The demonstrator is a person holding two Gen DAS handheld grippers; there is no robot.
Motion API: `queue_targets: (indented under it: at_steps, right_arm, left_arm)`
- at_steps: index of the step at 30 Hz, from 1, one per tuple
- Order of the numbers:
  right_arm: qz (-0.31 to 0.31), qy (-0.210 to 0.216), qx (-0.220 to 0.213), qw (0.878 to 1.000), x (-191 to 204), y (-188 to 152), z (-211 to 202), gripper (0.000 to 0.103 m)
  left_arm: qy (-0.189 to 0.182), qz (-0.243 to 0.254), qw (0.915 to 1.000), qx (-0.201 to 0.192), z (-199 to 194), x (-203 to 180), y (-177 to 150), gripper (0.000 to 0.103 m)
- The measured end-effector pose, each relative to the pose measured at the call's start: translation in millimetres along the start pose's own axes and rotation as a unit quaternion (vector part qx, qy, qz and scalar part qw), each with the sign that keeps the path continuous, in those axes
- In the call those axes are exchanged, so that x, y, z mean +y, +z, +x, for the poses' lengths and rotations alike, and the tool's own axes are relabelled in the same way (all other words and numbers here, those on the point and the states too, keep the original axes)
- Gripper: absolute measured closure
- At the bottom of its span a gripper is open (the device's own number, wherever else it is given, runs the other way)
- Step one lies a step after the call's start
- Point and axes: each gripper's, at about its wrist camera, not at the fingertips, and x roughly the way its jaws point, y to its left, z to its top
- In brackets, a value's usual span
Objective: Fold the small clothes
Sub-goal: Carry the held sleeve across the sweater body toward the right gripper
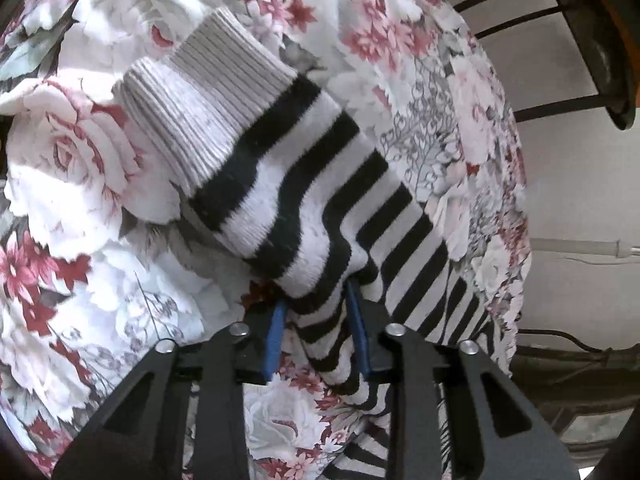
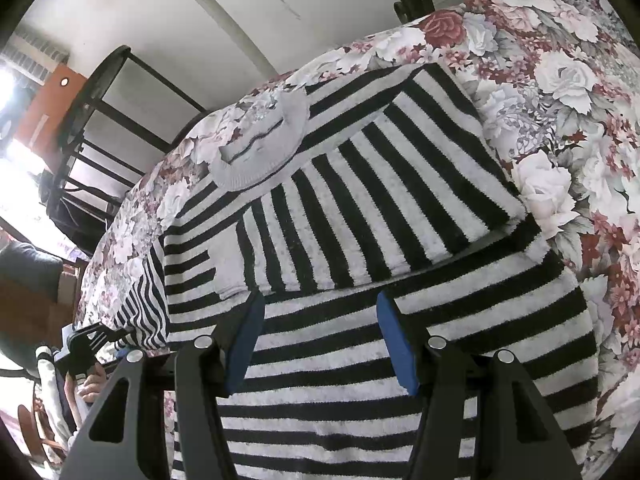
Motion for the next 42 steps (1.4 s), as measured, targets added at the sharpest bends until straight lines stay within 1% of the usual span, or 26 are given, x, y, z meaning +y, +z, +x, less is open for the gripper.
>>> queue_targets:
  at_steps: [4,8,10,12,13,14,16,17,19,20,23,25,28,31,32,34,36,37,38,40,42]
  right_arm:
    - [-0.007,0.001,-0.002,1.0,3.9,-0.7,0.1,0.044]
    - [-0.007,0.001,-0.001,1.0,4.2,-0.3,2.2,0.044]
    - [-0.006,0.001,0.001,1.0,4.5,0.0,4.2,0.044]
    - [-0.007,0.002,0.002,1.0,4.5,-0.1,4.9,0.044]
    - [-0.007,0.002,0.002,1.0,5.0,0.2,5.4,0.044]
    - [-0.008,0.003,0.002,1.0,5.3,0.1,5.3,0.044]
    - [-0.008,0.003,0.001,1.0,5.9,0.3,5.0,0.044]
    - [-0.008,0.003,0.001,1.0,5.9,0.4,4.7,0.044]
    - [-0.006,0.004,-0.001,1.0,5.4,1.0,4.1,0.044]
    - [-0.006,0.003,-0.002,1.0,5.1,1.5,3.5,0.044]
    - [-0.002,0.002,-0.006,1.0,4.2,3.5,2.0,0.044]
    - [0.0,0.002,-0.007,1.0,3.2,4.8,1.3,0.044]
    - [0.01,0.002,-0.006,1.0,-0.9,5.8,0.4,0.044]
    - [0.023,0.01,-0.004,1.0,-5.2,5.8,-1.2,0.043]
    - [0.026,0.012,-0.004,1.0,-6.0,6.1,-1.9,0.043]
    - [0.032,0.017,-0.004,0.999,-8.2,7.1,-3.9,0.042]
    - [0.039,0.02,-0.006,0.999,-10.5,8.8,-6.1,0.04]
    - [0.044,0.023,-0.007,0.999,-12.7,9.8,-7.3,0.039]
    - [0.049,0.025,-0.007,0.998,-13.8,10.5,-7.8,0.039]
    - [0.061,0.031,-0.007,0.998,-18.4,12.0,-9.4,0.039]
    - [0.074,0.038,-0.008,0.996,-24.0,14.2,-11.8,0.039]
  left_arm:
    - [-0.029,0.004,0.9995,-0.008,-9.2,3.9,5.0,0.089]
    - [-0.035,0.028,0.9988,-0.02,-19.8,-2.2,6.6,0.091]
    - [-0.027,0.039,0.9986,-0.024,-20.9,-5.9,6.4,0.091]
    - [0.003,0.045,0.9988,-0.02,-14.4,-7.3,3.9,0.088]
    - [0.014,0.04,0.999,-0.015,-9.3,-5.7,4.1,0.086]
    - [0.022,0.03,0.9993,-0.008,-3.8,-1.8,4.4,0.082]
    - [0.02,0.013,0.9997,0.001,1.9,7.1,7.4,0.08]
    - [0.013,0.002,0.9999,0.005,2.5,11.6,8.8,0.081]
    - [0.001,-0.006,1.0,0.005,-0.5,14.8,10.1,0.09]
    - [-0.002,-0.005,1.0,0.003,-2.1,14.4,9.8,0.091]
    - [0.006,0.01,0.9999,-0.007,-11.7,3.4,5.6,0.093]
    - [-0.003,0.018,0.9996,-0.02,-25.3,-9.8,1.8,0.093]
    - [0.008,0.06,0.9971,-0.046,-41.8,-37.6,-9.1,0.093]
    - [0.047,0.128,0.9878,-0.076,-52.1,-74.6,-30.3,0.093]
    - [0.065,0.157,0.9816,-0.087,-53.2,-89.6,-40.7,0.093]
    - [0.09,0.194,0.9716,-0.1,-52.4,-111.8,-56.5,0.093]
    - [0.101,0.231,0.9613,-0.109,-50.3,-135.4,-75.8,0.093]
    - [0.111,0.255,0.9535,-0.117,-48.5,-150.2,-88.6,0.093]
    - [0.118,0.271,0.9474,-0.123,-47.2,-160.2,-98.1,0.093]
    - [0.126,0.31,0.9324,-0.135,-42.9,-182.1,-122.3,0.093]
    - [0.134,0.358,0.9127,-0.146,-33.0,-205.7,-153.8,0.093]
